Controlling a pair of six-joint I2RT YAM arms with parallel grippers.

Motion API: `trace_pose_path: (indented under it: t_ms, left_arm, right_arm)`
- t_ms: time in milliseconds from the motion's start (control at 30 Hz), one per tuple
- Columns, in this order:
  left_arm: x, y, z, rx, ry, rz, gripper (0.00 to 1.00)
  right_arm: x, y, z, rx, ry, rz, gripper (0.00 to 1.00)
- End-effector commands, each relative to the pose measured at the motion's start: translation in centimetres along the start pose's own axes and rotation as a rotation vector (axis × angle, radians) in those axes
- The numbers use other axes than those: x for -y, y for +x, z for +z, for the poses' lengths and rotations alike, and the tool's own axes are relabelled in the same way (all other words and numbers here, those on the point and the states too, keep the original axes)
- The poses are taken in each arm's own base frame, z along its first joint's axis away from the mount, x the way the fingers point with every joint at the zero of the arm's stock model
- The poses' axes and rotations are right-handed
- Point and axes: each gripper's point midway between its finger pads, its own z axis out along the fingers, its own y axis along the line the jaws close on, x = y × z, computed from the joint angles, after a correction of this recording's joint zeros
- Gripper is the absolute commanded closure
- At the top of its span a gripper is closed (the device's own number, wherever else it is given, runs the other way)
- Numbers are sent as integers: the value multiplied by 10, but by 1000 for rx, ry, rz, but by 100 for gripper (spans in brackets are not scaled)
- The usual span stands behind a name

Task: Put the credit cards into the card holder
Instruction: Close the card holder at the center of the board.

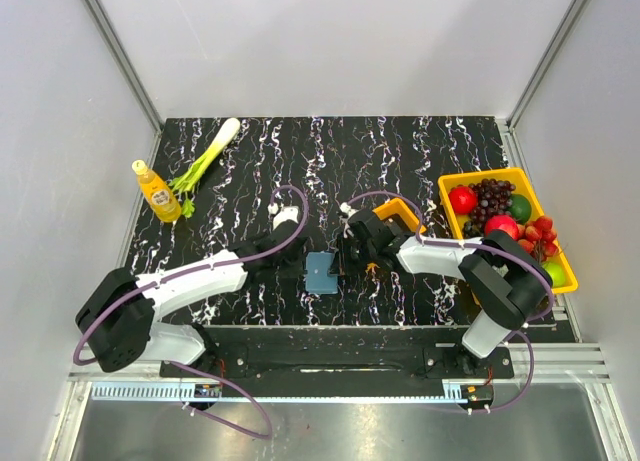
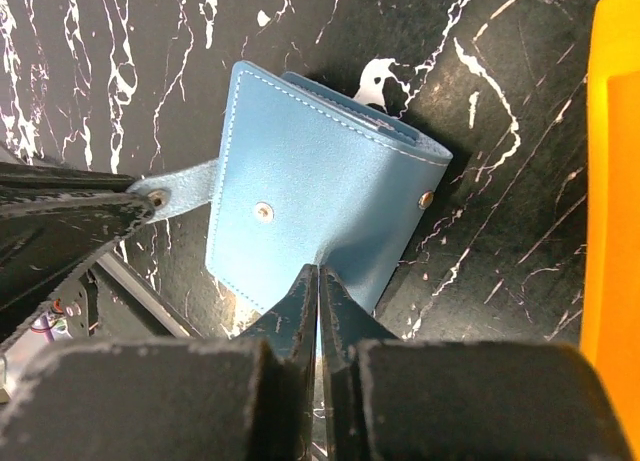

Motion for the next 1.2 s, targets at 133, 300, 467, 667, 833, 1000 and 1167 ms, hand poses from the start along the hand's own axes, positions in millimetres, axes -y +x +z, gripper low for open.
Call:
trace_pose_path:
  t_ms: [133, 300, 467, 667, 833, 1000, 1167]
  left_arm:
    - [15, -4, 1, 15, 90, -34, 80]
    - [16, -6, 0, 22, 105, -48, 84]
    - [17, -4, -2, 15, 117, -43, 82]
    - [13, -1, 1, -9, 84, -32, 65]
    - [9, 0, 4, -19, 51, -27, 69]
    - [9, 0, 6, -27, 44, -25, 75]
    - [8, 0, 6, -27, 39, -24, 80]
  right_arm:
    - [-16, -8, -3, 20, -71, -11, 92]
    - [-16, -6, -1, 13, -76, -1, 92]
    - [-15, -6, 0, 12, -76, 4, 92]
    - [-18, -8, -1, 16, -80, 4, 92]
    - [-18, -9, -1, 17, -82, 3, 92]
    - [-19, -8, 0, 13, -84, 5, 92]
    - [-19, -8, 0, 14, -85, 5, 91]
